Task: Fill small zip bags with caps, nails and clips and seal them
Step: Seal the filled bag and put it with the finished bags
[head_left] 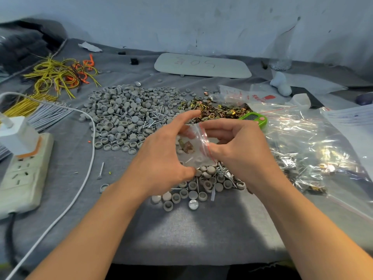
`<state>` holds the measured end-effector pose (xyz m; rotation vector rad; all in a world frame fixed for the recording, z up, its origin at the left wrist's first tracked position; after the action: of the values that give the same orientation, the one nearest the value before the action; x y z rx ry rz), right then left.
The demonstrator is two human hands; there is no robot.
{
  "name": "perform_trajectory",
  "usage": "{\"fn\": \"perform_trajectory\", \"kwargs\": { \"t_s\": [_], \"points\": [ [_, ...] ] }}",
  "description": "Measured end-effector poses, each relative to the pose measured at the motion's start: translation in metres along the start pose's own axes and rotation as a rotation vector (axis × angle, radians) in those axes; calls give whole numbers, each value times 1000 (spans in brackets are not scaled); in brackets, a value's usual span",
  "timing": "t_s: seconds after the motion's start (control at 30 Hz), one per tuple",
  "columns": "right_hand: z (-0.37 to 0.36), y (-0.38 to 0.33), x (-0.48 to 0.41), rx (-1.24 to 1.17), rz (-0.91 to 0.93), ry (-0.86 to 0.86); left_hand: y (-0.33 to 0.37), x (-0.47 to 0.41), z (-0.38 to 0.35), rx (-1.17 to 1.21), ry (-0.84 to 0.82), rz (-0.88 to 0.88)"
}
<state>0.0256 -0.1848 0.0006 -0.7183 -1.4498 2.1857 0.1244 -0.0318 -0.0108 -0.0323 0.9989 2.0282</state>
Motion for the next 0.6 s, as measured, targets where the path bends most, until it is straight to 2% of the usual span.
{"fn": "perform_trajectory", "kwargs": {
  "t_s": [0.13,0.23,0.33,0.47,0.6],
  "points": [
    [5,4,-1,155,27,18,3,1,4,-2,-84,-5],
    [3,11,-3,229,-69,-56,3,2,2,1,-144,4],
    [-2,12,0,312,-81,-103,0,2,-1,-18,-162,15],
    [-10,12,0,118,-112,-79,6,4,-13,-59,-136,14],
    [-20,4,2,-262,-194,-96,11,1,-20,-49,65,43]
  ]
}}
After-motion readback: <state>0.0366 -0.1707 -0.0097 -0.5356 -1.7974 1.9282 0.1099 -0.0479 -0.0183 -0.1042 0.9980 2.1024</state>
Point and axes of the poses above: each hand's wrist, its own x-axis away from the middle knuckle, its own z-axis out of the back of the hand, y = z × x, the point moved 2 cm from there along -x, towards the middle knuckle, and after that the axes turned 6 degrees about y, right-handed, at the moved point
